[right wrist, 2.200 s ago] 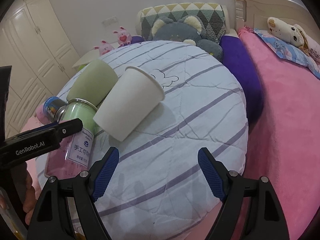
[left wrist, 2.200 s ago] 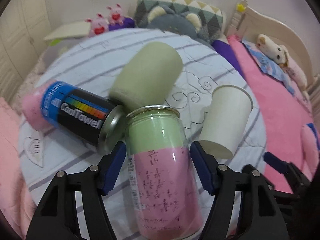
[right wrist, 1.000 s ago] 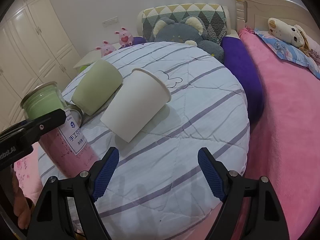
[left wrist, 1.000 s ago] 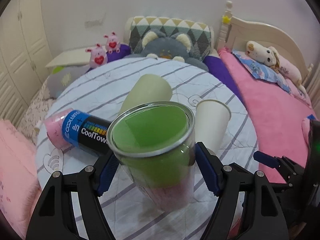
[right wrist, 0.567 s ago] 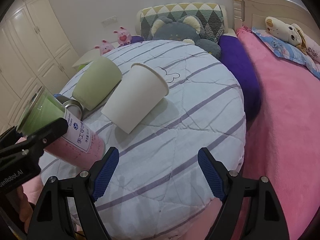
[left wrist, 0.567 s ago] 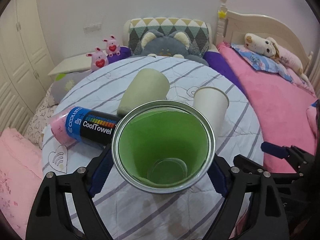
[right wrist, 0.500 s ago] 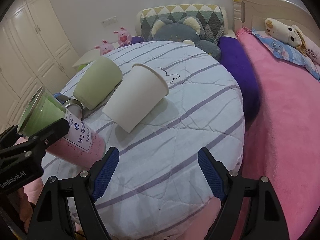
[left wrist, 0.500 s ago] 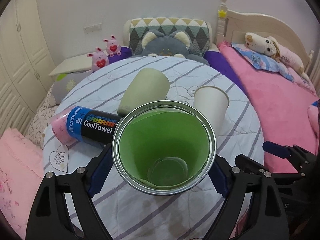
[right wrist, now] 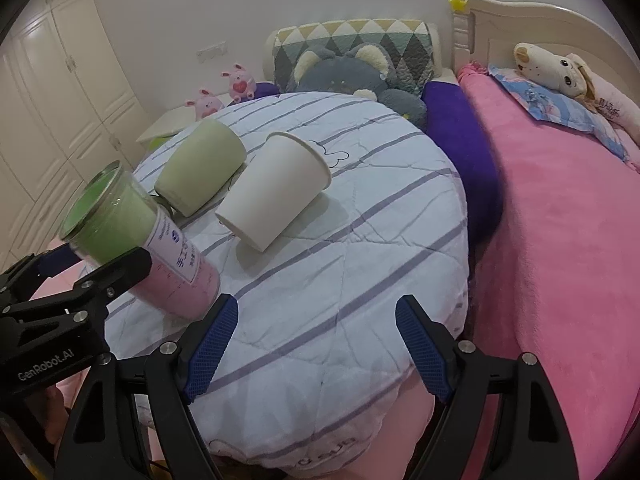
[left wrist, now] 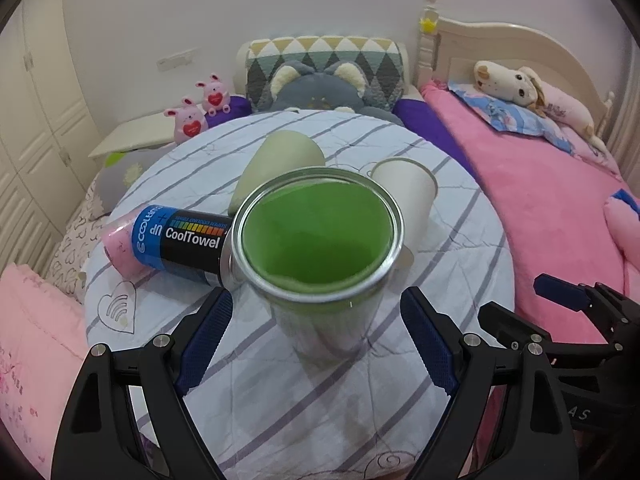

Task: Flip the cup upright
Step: 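Open the left gripper and withdraw it from the upright canister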

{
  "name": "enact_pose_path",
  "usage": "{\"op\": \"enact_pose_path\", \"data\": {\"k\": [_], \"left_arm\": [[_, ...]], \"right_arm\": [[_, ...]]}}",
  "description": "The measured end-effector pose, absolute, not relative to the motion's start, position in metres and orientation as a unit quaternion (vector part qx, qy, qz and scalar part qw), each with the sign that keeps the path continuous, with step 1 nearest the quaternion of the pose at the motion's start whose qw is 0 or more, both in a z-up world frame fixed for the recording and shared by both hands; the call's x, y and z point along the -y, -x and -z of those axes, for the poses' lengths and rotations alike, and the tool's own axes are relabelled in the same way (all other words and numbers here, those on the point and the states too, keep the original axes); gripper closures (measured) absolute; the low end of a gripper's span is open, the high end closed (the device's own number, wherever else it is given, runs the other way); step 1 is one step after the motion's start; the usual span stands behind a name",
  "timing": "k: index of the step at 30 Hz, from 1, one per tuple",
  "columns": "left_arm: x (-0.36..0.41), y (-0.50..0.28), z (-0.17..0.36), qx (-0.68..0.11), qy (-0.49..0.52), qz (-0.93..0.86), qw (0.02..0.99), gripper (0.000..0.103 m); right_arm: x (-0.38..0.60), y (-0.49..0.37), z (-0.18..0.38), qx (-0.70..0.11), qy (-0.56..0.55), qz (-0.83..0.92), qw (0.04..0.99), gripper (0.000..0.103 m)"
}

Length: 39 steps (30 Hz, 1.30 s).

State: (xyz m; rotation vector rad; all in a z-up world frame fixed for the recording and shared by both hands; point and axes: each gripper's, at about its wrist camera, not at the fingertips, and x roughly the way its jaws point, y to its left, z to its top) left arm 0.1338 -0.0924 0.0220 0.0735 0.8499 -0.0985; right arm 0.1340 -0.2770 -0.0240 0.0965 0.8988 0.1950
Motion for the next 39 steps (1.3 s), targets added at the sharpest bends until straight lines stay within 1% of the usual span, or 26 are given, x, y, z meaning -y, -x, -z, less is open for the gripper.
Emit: {"op": "enact_pose_path", "data": {"k": [13, 16, 21, 23, 29, 39], "left_arm": [[0.064, -0.087, -0.022, -0.368, -0.049, 0.054, 0.927, 0.015], [0.055, -0.08, -0.018, -0.357, -0.041, 0.058, 0.931, 0.015], [0.042, -0.067, -0.015, -0.323, -0.029, 0.065, 0.944, 0.015], [0.041, -0.064, -0.014, -0.317, -0.034, 0.068, 0.945, 0.015], [0.037, -0.046, -0.016, -0.265, -0.031, 0.086, 0.96, 0.015], [0.038, -0.026, -0.023, -0.201, -0.025, 0.092, 0.975, 0.015]], "right_arm": [[0.247, -0.072, 0.014, -0.396, -0.008, -0.05, 0.917, 0.02], [0.238, -0.059, 0.014, -0.375, 0.006, -0.029, 0.927, 0.02], [0.232, -0.039, 0.009, -0.337, -0.002, -0.023, 0.941, 0.02], [0.23, -0.03, 0.007, -0.313, -0.001, -0.022, 0.949, 0.02], [0.221, -0.009, 0.0, -0.248, 0.022, -0.017, 0.968, 0.02], [0.216, 0.0, 0.009, -0.194, 0.02, -0.018, 0.981, 0.02]]}}
